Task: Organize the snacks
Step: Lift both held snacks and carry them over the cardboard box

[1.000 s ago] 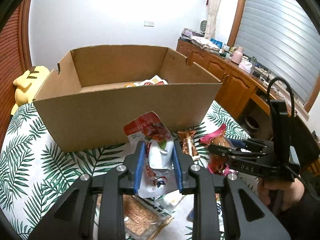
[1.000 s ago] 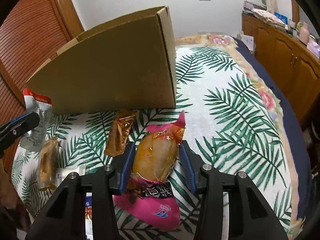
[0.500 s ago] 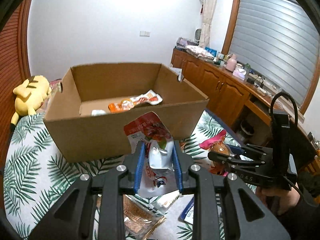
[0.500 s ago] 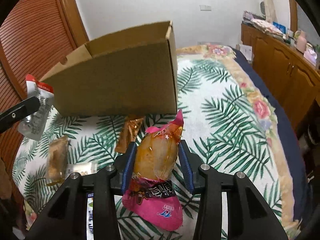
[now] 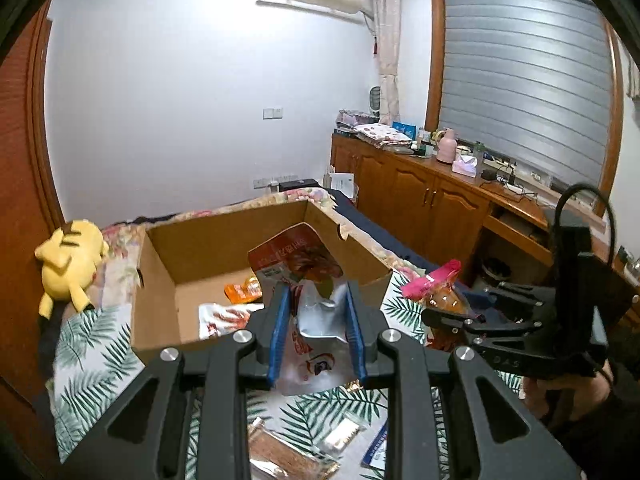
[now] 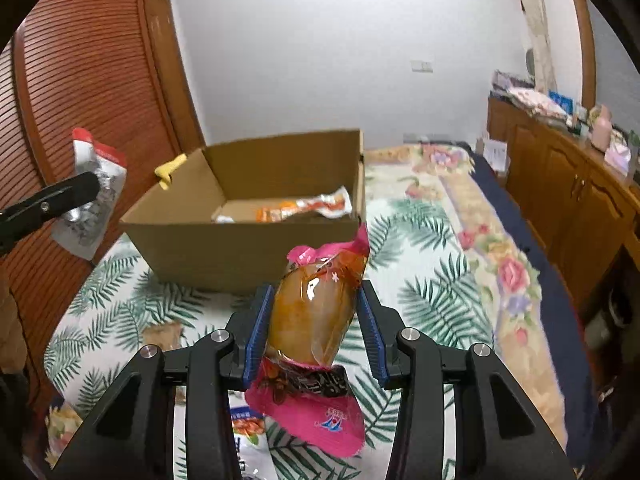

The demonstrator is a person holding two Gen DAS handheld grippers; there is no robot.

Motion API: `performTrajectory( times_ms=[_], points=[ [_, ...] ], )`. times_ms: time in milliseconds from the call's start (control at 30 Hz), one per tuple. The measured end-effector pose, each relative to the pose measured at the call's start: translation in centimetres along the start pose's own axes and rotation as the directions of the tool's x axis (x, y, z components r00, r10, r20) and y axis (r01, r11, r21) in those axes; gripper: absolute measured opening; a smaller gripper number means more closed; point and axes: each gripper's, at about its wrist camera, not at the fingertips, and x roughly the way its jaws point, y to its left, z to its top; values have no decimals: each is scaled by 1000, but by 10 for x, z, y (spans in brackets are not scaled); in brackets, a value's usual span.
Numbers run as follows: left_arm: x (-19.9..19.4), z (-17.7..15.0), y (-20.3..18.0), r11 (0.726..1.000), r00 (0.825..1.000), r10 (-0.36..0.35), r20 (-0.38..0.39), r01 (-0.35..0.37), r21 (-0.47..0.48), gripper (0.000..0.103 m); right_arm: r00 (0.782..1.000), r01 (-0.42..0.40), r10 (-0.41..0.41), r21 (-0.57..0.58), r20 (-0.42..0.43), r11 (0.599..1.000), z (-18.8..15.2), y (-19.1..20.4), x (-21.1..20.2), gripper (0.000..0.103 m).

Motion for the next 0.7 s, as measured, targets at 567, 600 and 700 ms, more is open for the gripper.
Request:
performTrajectory(
  times_ms=[567, 600, 700],
  points=[
    [21, 44, 24, 998, 999, 41, 33, -43, 39, 25, 997, 8, 0, -94, 83, 996, 67, 19, 2, 42],
    [24, 45, 27, 998, 999, 42, 32, -43, 37, 25, 997, 8, 0, -100, 83, 995, 71, 19, 5, 42],
    [35, 50, 35, 998, 998, 50, 28, -51, 37, 25, 997, 9, 0, -116, 82, 993, 80, 21, 14, 42]
  ],
)
